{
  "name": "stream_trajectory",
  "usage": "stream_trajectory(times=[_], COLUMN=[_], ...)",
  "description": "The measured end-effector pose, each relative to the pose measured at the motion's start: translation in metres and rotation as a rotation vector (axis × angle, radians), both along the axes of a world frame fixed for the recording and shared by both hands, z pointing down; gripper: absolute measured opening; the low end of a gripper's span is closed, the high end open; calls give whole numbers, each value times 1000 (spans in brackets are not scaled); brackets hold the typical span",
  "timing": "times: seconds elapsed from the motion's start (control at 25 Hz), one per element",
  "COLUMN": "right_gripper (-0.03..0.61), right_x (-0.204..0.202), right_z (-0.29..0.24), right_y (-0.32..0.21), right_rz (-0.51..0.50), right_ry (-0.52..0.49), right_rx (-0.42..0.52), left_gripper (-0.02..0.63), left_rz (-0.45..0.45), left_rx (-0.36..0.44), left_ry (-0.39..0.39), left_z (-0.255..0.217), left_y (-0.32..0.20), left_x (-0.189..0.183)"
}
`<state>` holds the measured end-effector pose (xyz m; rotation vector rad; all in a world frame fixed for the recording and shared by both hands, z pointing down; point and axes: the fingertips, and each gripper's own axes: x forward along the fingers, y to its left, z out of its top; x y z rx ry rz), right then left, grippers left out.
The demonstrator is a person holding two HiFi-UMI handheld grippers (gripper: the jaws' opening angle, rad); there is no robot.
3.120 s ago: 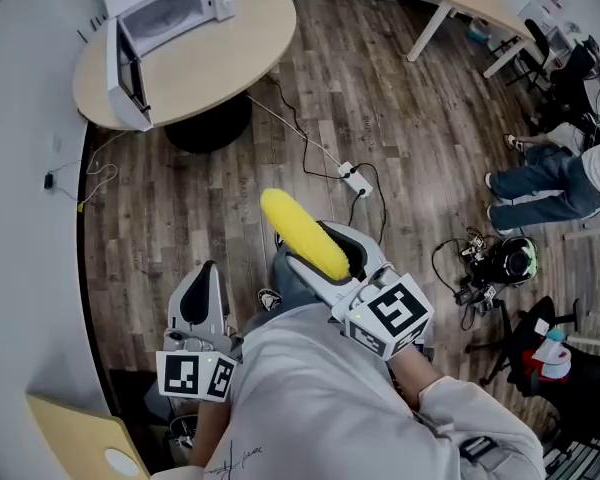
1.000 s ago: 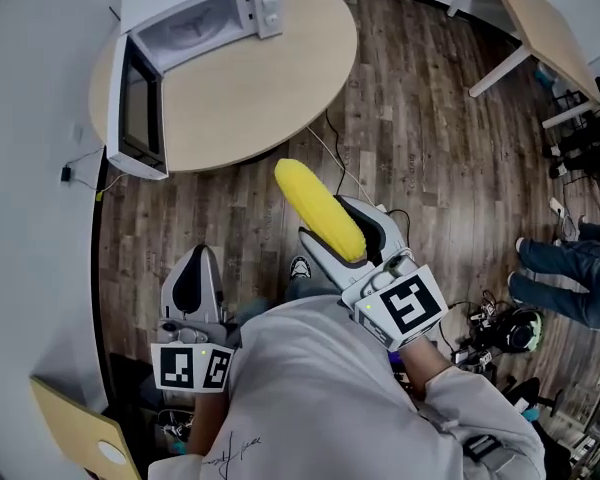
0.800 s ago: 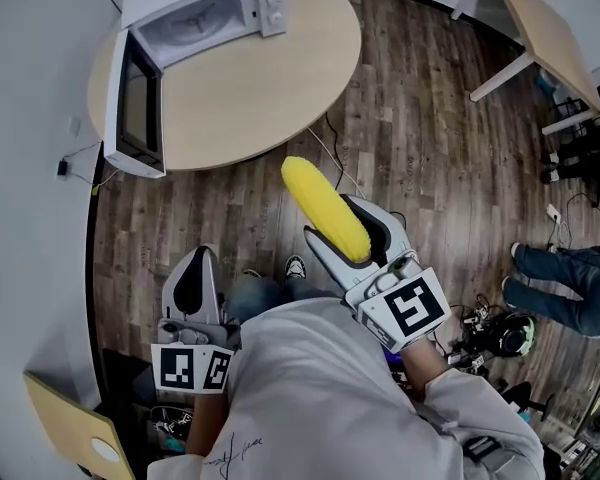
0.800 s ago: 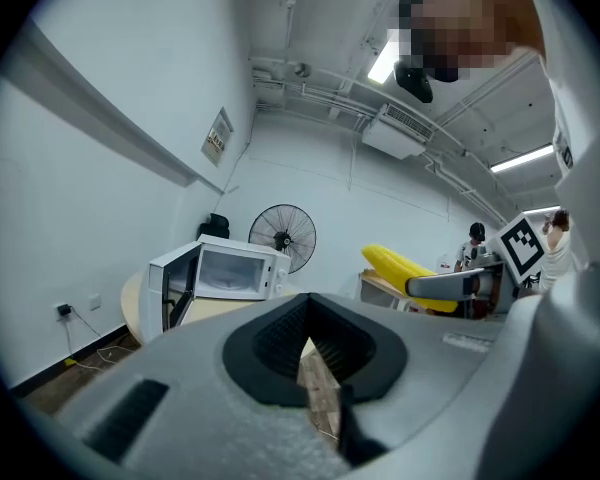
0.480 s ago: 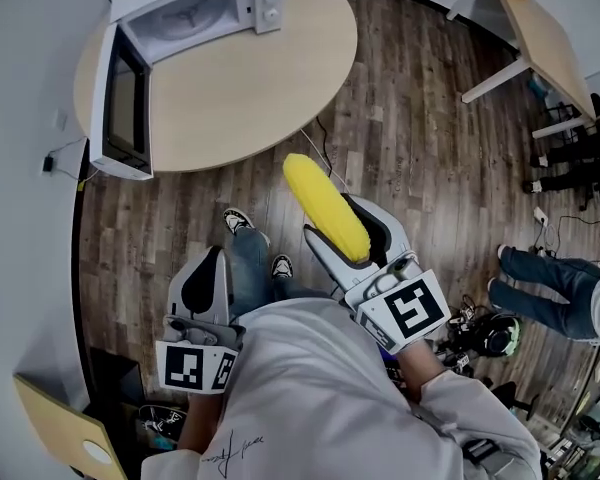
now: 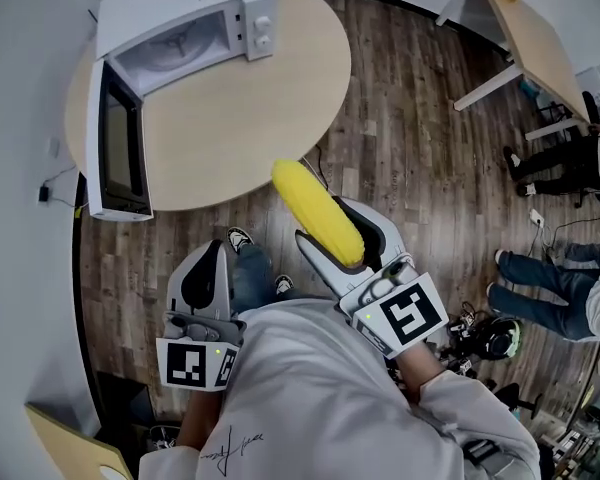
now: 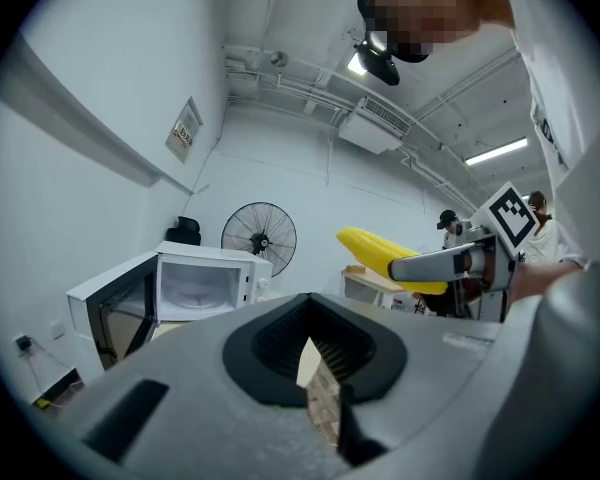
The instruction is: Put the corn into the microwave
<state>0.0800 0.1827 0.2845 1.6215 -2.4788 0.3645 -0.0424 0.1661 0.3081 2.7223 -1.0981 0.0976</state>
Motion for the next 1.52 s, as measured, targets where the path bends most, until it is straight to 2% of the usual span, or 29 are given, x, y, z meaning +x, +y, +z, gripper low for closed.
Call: stream_trajectory(times=[0.44,0.84,1.16,1.52], right_gripper=[264,264,264,264], right_x=[-17,-45,-66,-72], right_z=[-18,-24,-24,-20], right_y=[-76,-149,-184,-206], right_rz=[-2,1,-2,-22], right_ry=[-7,2,11,-2], right_rx=[21,33,24,14], left_gripper=[0,0,0,0], left_rz=[13,21,24,0], left_rx=[-29,-28,-16,-36], left_ry=[34,57,90,120], left_z=[-17,-24,-23,-17], left_y=[-87,-165,-205,-224], left_x=[-9,-33,-50,-54])
